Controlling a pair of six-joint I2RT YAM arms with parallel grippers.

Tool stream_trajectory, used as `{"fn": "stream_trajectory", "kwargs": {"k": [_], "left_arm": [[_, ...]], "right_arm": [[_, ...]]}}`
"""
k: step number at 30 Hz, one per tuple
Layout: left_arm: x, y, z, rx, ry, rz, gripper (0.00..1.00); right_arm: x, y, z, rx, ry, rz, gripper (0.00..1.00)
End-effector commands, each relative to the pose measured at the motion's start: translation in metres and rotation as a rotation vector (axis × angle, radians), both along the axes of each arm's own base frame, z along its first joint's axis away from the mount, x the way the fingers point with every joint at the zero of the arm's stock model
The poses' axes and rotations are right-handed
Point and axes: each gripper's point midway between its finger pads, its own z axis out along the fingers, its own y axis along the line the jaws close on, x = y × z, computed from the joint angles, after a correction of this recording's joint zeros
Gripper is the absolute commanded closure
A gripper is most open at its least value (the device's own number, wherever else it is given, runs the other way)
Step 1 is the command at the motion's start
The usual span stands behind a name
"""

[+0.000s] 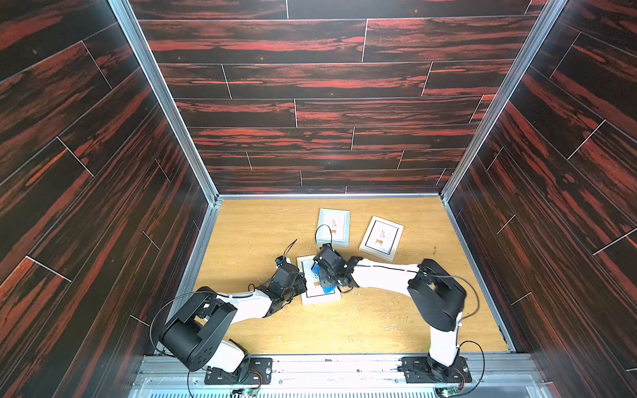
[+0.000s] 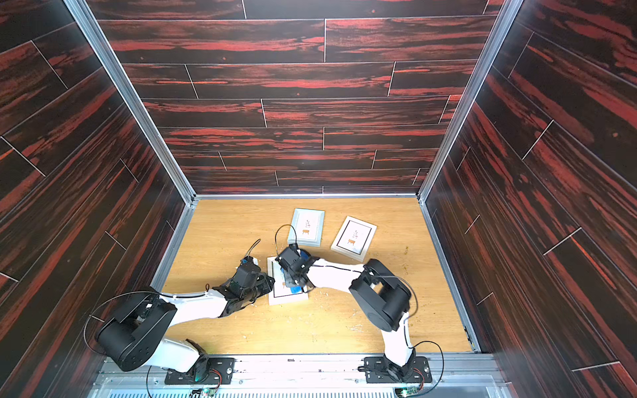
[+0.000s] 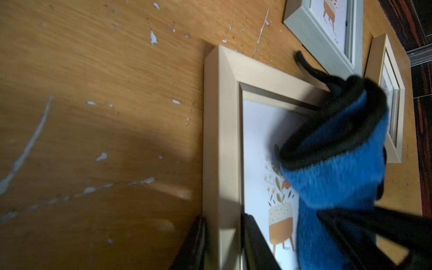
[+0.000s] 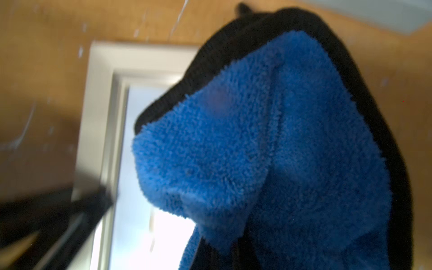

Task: Wipe the picture frame with a cloth
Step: Wipe the dirt from the picture frame.

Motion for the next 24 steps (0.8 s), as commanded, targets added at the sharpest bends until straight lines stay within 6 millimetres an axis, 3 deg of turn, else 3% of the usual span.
{"fn": "stream_trajectory", "kwargs": {"k": [1,4,7,9,14,16,18,24], "left_arm": [[-0.062,0.035,-0.064,0.173,0.285,-0.018,0.72],[-0.062,0.033,-0.063,0.166,0.283,-0.031,0.72],[-0.062,0.032,-0.063,0.164,0.283,-0.04,0.72],[-0.062,0.032,-0.062,0.162,0.277,-0.039,0.72],[-0.061,0.032,-0.06,0.165,0.269,-0.037,0.72],[-0.061,0.033,-0.06,0.164,0.267,-0.035,0.72],[-0.061,0.033,-0.059,0.166,0.263,-0.032,0.72],[-0.063,0.035,-0.057,0.167,0.261,-0.033,0.72]], "right_arm": [[-0.016,-0.028,-0.017,-0.063,0.069,-0.037,1.0],[0.018,-0.014,-0.004,-0.015,0.031,-0.058,1.0],[0.056,0.01,0.007,0.046,-0.01,-0.061,1.0],[0.072,0.032,0.009,0.061,-0.015,-0.047,1.0],[0.069,0.082,-0.002,0.138,0.053,0.031,1.0],[0.066,0.089,-0.006,0.141,0.064,0.031,1.0],[0.067,0.083,-0.006,0.128,0.06,0.009,1.0],[0.083,0.008,-0.001,0.047,0.001,-0.125,1.0]]}}
